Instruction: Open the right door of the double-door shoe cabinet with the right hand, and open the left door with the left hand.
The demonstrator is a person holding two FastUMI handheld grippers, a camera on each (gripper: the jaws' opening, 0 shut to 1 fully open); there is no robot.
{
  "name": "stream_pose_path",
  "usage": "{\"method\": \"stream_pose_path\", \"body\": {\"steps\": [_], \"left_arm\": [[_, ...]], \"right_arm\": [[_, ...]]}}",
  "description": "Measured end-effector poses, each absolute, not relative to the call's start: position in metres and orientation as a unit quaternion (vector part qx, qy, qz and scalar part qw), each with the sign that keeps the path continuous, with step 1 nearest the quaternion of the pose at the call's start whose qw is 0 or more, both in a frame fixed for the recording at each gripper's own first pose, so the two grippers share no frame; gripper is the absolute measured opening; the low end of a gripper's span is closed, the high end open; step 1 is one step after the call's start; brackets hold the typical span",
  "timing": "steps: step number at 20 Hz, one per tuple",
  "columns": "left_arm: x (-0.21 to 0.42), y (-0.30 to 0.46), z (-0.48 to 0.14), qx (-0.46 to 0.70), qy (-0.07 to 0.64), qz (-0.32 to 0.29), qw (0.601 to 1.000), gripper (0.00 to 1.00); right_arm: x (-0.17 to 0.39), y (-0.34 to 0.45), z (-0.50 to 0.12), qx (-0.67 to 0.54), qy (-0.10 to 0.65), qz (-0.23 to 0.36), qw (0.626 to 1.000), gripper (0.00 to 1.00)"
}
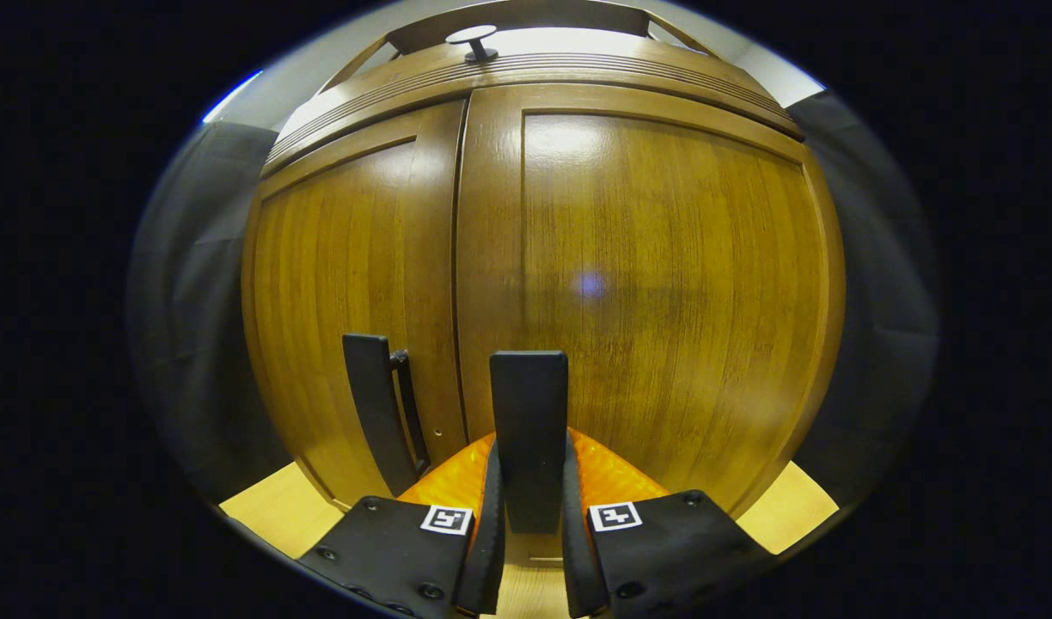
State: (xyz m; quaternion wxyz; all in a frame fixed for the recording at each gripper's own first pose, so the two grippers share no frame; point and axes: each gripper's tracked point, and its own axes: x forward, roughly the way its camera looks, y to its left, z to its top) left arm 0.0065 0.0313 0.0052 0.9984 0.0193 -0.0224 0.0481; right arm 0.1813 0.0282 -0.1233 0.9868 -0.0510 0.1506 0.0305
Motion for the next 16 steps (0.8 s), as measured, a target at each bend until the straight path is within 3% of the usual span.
{"method": "stream_pose_path", "body": {"steps": [2,3,16], "left_arm": [[0.007,0.031,0.006,0.017,-0.023,0.047,0.998,0.94],[0.006,0.031,0.006,0.017,-0.024,0.046,0.999,0.94],[0.002,0.021,-0.004,0.018,-0.008,0.018,1.0,0.91]], "right_arm": [[0.172,0.027,-0.122,-0.047,0.151,0.034,0.987,0.32],[0.166,0.026,-0.121,-0.046,0.152,0.036,0.987,0.36],[0.081,-0.005,-0.106,-0.045,0.16,0.037,0.985,0.32]]}}
